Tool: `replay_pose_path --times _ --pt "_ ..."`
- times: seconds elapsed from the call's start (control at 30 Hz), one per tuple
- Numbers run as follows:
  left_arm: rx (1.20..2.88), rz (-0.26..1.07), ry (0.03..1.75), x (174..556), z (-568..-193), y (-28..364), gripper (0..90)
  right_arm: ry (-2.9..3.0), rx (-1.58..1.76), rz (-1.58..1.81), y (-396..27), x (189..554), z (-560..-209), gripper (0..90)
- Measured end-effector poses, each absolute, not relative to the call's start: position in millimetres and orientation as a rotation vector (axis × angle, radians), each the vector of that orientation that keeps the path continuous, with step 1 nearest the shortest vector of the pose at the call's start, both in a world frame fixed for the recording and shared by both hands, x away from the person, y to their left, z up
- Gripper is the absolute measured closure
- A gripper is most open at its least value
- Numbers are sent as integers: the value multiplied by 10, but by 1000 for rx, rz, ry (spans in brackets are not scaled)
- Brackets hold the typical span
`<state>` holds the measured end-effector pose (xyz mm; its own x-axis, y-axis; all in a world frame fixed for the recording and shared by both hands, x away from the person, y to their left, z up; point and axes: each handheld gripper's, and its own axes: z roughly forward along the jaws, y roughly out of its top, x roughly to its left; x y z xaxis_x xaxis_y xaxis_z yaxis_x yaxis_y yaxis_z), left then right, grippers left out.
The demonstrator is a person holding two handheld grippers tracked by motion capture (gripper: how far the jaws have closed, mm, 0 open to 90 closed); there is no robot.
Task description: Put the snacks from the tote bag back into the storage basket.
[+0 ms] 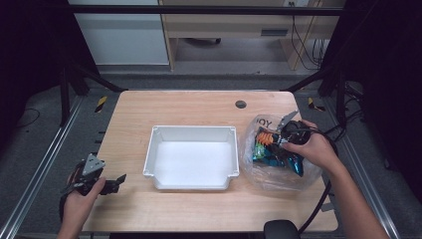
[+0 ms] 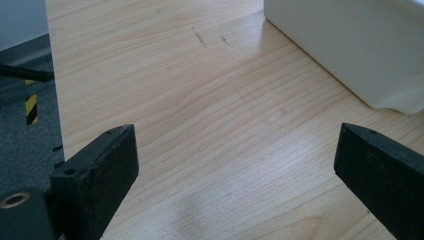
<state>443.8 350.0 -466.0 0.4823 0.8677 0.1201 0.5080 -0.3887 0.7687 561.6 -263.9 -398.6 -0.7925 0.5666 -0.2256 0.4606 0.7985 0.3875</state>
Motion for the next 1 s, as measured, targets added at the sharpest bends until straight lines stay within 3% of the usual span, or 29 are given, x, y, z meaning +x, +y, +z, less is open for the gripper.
replay_pose_path --times 1.0 --pt "2010 678 1158 4446 -4660 3544 33 2695 787 389 -2576 5710 -4196 130"
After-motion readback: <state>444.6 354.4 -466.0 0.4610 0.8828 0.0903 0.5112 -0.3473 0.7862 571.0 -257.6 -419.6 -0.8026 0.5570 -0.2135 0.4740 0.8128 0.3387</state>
